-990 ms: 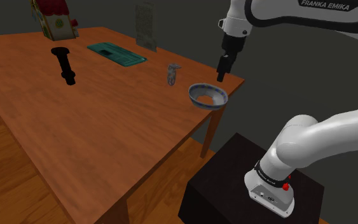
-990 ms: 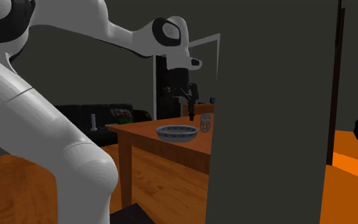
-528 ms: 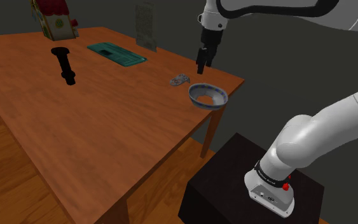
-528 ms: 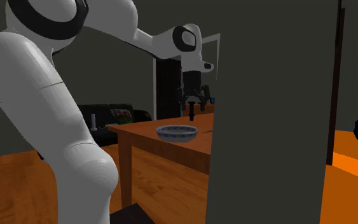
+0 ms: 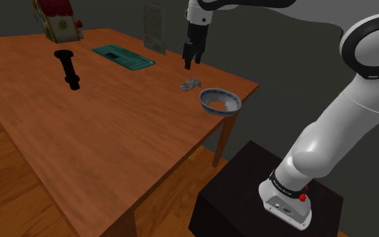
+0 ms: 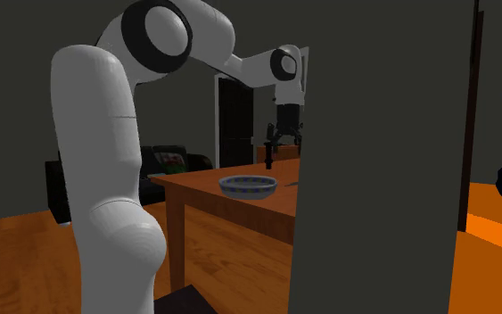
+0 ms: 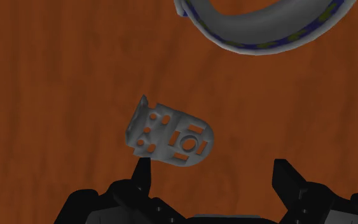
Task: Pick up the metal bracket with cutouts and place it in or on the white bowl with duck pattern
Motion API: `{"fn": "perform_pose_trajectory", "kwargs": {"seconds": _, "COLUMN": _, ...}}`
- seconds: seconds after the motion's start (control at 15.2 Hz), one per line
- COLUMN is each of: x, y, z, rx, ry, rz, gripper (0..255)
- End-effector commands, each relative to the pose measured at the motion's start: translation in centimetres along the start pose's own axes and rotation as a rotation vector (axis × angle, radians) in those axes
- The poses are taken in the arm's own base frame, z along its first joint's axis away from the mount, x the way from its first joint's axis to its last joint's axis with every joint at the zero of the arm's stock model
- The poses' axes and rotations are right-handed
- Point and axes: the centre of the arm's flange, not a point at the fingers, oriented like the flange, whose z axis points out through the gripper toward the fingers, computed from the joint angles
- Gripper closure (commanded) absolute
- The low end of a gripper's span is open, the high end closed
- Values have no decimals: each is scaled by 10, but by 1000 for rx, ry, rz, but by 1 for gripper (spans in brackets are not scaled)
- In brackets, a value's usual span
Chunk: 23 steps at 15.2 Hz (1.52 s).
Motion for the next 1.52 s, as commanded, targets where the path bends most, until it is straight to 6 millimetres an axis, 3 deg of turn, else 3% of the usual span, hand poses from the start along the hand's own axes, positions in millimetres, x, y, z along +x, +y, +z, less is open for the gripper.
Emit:
{"fn": "perform_pose_trajectory", "kwargs": {"seconds": 0.0, "x": 26, "y": 1, "z": 1, "rx": 9, "ry": 3, "rz": -6, "gripper": 0}}
{"fn": "perform_pose_trajectory", "kwargs": {"seconds": 0.13, "x": 52, "y": 2, "z": 1, "rx": 19, "ry": 6, "rz": -12, "gripper": 0}}
{"fn": "perform_pose_trajectory", "kwargs": {"seconds": 0.2, "x": 54, "y": 3, "z": 1, "rx": 19, "ry": 6, "rz": -13, "gripper": 0}}
{"fn": "perform_pose_trajectory", "kwargs": {"seconds": 0.66, "x": 54, "y": 2, "z": 41, "rx": 19, "ry": 6, "rz": -13, "gripper": 0}}
{"fn": "perform_pose_trajectory", "kwargs": {"seconds": 1.19, "x": 54, "y": 2, "z": 41, "rx": 19, "ry": 6, "rz": -13, "gripper": 0}}
{"fn": "perform_pose_trajectory", "kwargs": {"seconds": 1.25, "x": 54, "y": 2, "z": 41, "rx": 19, "ry": 6, "rz": -13, "gripper": 255}}
{"fn": "perform_pose_trajectory", "kwargs": {"seconds": 1.45, "x": 54, "y": 2, "z": 41, "rx": 19, "ry": 6, "rz": -13, "gripper": 255}}
